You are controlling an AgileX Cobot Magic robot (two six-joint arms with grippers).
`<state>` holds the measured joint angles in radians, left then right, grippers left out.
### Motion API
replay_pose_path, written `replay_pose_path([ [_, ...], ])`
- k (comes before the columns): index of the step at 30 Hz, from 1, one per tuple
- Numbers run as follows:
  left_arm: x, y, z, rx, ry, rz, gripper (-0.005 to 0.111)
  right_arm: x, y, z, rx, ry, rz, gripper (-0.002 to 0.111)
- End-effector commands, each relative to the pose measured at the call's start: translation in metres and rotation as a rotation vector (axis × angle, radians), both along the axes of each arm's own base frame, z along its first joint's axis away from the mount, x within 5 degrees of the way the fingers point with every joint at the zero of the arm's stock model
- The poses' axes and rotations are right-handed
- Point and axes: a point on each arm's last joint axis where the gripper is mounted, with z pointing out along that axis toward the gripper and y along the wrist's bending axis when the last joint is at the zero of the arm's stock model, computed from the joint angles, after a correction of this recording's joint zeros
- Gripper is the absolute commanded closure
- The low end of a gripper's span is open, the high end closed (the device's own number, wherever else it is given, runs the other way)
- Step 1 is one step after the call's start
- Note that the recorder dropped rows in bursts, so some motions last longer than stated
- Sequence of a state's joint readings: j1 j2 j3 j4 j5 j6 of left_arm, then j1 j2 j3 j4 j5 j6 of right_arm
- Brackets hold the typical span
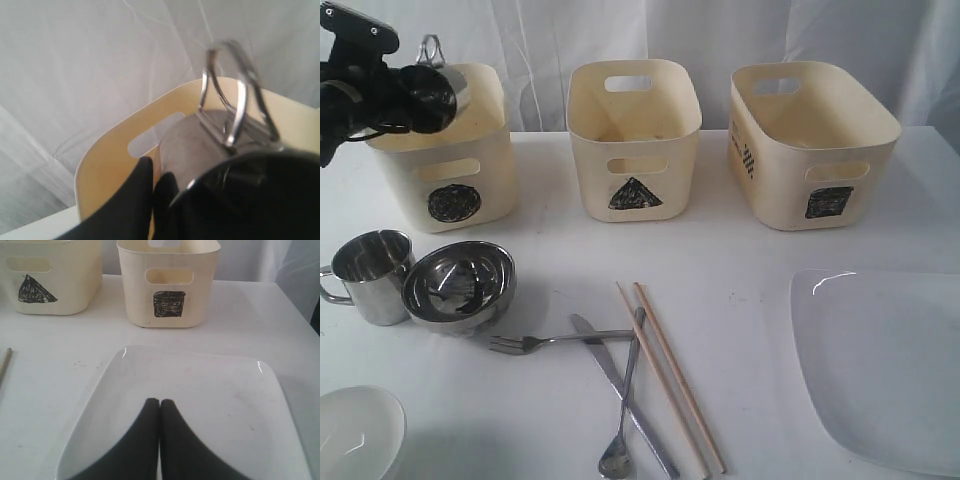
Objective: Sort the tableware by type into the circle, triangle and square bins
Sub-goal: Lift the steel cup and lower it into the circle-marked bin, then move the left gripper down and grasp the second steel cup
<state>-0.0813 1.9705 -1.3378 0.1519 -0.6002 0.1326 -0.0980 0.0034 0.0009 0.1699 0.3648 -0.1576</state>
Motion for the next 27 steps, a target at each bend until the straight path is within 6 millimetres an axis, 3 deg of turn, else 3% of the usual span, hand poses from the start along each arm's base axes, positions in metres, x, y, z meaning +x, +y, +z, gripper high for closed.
replay_pose_path([
  [1, 0.006, 0.001, 0.003, -0.113, 0.081, 0.038, 0.065, 0.0, -0.001, 0.002, -0.008, -0.018, -0.006, 0.108],
  [6, -0.002, 0.003, 0.009, -0.22, 0.377, 0.13, 0.052, 0.0, -0.001, 0.002, -0.008, -0.018, -0.006, 0.108],
  [14, -0.024, 0.007, 0.066, -0.175, 0.429, 0.14, 0.051, 0.0, -0.001, 0.002, -0.008, -0.018, -0.006, 0.108],
  [19, -0.051, 0.01, 0.097, -0.159, 0.495, 0.156, 0.051, 0.0, -0.001, 0.002, -0.008, -0.018, -0.006, 0.108],
  [20, -0.065, 0.011, 0.115, -0.161, 0.483, 0.157, 0.051, 0.0, -0.001, 0.002, -0.008, -0.018, -0.006, 0.108],
  [24, -0.092, 0.014, 0.148, -0.145, 0.447, 0.149, 0.051, 0.0, -0.001, 0.002, -0.008, -0.018, -0.006, 0.108],
  [27, -0.111, 0.016, 0.161, -0.119, 0.467, 0.146, 0.051, 0.0, -0.001, 0.002, -0.008, -0.018, -0.006, 0.108],
])
